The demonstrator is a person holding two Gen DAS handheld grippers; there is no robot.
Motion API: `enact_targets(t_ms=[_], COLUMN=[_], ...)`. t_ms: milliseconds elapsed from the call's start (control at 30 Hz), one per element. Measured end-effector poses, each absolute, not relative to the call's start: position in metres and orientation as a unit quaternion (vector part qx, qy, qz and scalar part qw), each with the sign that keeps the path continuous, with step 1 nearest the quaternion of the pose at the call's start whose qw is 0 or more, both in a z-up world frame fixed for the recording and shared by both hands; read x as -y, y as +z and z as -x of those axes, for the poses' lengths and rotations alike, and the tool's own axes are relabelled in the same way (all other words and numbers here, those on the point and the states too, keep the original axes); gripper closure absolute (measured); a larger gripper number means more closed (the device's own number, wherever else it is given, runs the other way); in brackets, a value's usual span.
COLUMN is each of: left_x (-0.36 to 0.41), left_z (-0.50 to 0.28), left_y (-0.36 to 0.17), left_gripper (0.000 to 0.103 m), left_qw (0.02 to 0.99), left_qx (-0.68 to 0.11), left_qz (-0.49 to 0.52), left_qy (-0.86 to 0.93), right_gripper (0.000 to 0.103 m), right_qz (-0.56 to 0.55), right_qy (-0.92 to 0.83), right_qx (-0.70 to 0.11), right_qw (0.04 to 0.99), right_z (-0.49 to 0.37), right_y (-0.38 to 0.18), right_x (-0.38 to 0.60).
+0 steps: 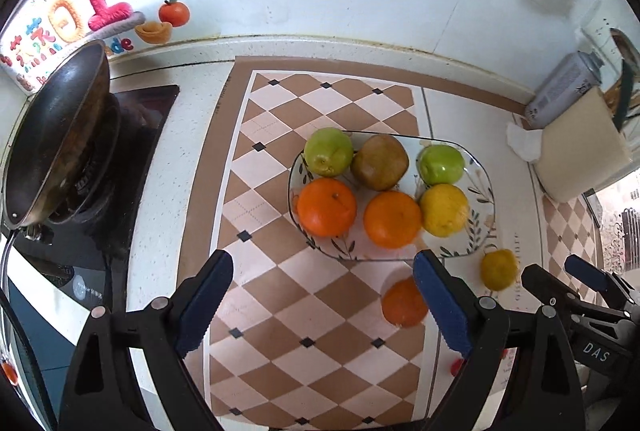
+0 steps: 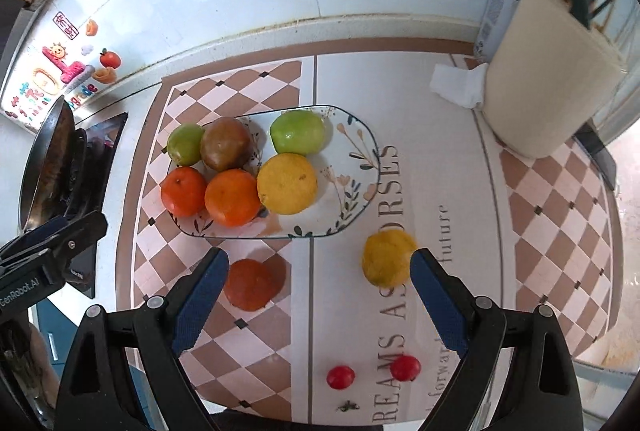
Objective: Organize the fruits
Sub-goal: 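Lift both tools back from the plate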
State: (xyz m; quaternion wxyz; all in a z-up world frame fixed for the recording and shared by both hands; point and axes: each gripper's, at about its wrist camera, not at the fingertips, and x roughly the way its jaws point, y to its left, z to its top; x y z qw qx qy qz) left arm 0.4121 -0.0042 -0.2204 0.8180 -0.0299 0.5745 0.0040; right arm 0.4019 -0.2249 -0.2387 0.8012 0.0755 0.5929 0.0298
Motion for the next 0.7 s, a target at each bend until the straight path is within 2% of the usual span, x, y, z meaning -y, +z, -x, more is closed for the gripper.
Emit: enact_targets(t_ms=[700], left_x=[0.021], left_z=[-0.326], left_y=[-0.131], left_gripper=[0.011], left_qw=[0.868], left_qx=[-0.496], left_qz=[-0.006], left_qy=[-0.029], right_gripper=[0.009], right_qz=[-0.064], right_qy=[0.028], right_qx=[-0.500], right_qw=[0.863], right_z=[-0.313], right_y=[-0.122], right_x=[0.226])
